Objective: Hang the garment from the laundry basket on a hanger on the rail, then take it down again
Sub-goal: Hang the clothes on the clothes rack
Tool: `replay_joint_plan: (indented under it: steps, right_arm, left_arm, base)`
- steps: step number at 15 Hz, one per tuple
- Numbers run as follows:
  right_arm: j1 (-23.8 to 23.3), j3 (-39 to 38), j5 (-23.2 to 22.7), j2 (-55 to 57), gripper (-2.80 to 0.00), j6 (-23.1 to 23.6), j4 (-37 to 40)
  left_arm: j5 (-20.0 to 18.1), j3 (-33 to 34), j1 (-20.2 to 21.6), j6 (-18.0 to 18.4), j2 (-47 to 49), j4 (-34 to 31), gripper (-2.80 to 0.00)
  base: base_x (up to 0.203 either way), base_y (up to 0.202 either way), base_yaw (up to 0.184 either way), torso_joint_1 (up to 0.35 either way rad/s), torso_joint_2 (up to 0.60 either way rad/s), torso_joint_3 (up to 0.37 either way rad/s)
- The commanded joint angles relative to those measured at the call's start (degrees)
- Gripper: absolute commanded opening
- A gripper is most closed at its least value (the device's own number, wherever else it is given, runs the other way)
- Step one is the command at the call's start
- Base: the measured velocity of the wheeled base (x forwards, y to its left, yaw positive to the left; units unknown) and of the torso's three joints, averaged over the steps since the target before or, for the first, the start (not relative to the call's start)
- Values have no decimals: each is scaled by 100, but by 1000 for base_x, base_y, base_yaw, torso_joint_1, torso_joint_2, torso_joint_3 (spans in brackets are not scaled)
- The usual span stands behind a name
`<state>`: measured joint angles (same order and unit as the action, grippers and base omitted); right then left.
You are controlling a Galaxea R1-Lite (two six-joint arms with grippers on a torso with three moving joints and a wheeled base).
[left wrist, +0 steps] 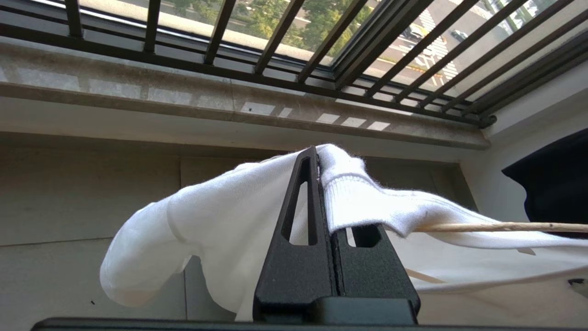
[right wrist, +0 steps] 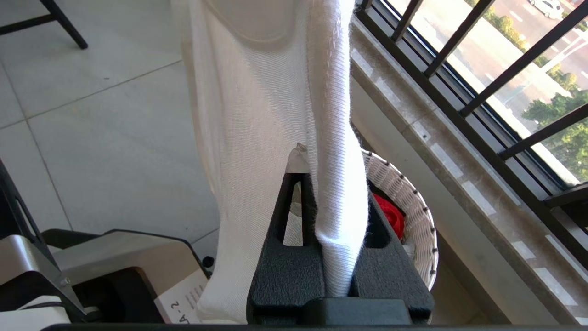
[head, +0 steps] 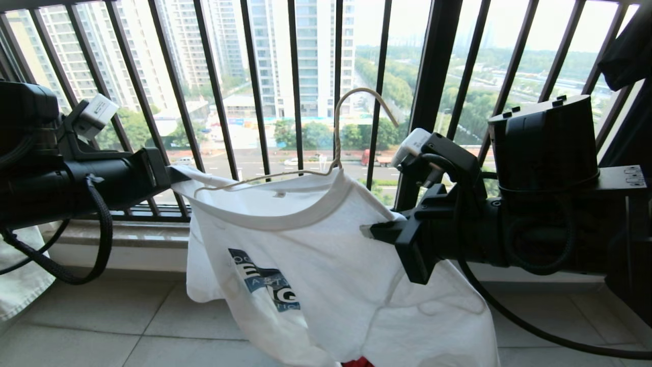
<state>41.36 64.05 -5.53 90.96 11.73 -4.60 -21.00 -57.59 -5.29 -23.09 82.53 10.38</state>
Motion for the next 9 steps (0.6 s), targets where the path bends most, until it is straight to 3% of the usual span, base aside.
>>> replay_joint_plan:
  steps: [1,5,9]
  right_arm:
    - [37,-58,-10,80,-280,124,3]
    - [47,-121,101,161,-280,185,-6]
    - [-168,-77,244,88,-280,200,-187]
  left_arm:
    - [-11,-87,-432,-23,-485,-362,-280]
    - [11,-536,-928,-43,-452,-761,-280]
    - [33,-1703,-1064,-46,-234,-2014,-280]
  base:
    - [0,0,0,0,0,0]
    - [0,0,0,0,0,0]
    - [0,0,0,0,0,0]
